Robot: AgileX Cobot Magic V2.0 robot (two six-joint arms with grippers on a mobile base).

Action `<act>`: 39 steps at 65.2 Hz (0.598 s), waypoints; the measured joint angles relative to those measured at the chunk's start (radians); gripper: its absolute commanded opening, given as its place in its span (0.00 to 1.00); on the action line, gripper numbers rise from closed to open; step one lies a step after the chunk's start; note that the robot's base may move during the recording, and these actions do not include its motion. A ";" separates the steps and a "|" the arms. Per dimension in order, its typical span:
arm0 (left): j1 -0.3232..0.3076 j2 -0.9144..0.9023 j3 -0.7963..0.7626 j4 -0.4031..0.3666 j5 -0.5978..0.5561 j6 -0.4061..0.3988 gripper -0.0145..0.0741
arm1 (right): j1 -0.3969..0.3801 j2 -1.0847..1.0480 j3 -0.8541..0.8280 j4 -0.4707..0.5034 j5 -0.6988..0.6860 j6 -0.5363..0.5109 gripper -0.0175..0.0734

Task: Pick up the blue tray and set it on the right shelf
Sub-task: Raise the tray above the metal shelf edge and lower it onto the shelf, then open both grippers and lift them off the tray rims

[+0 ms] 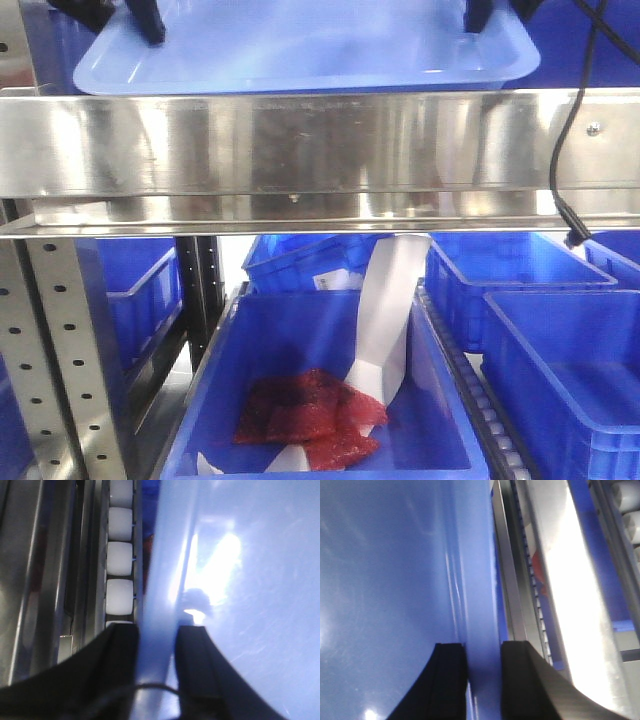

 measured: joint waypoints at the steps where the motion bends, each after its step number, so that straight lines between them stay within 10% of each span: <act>1: 0.000 0.000 0.000 0.000 0.000 -0.002 0.46 | 0.000 0.001 0.000 0.005 0.000 0.000 0.44; 19: 0.000 0.014 0.000 -0.021 -0.003 -0.004 0.48 | 0.000 0.053 0.000 0.024 -0.011 0.009 0.74; 39: -0.004 0.028 0.000 -0.013 0.024 -0.008 0.65 | 0.002 0.060 -0.002 0.058 -0.015 0.014 0.75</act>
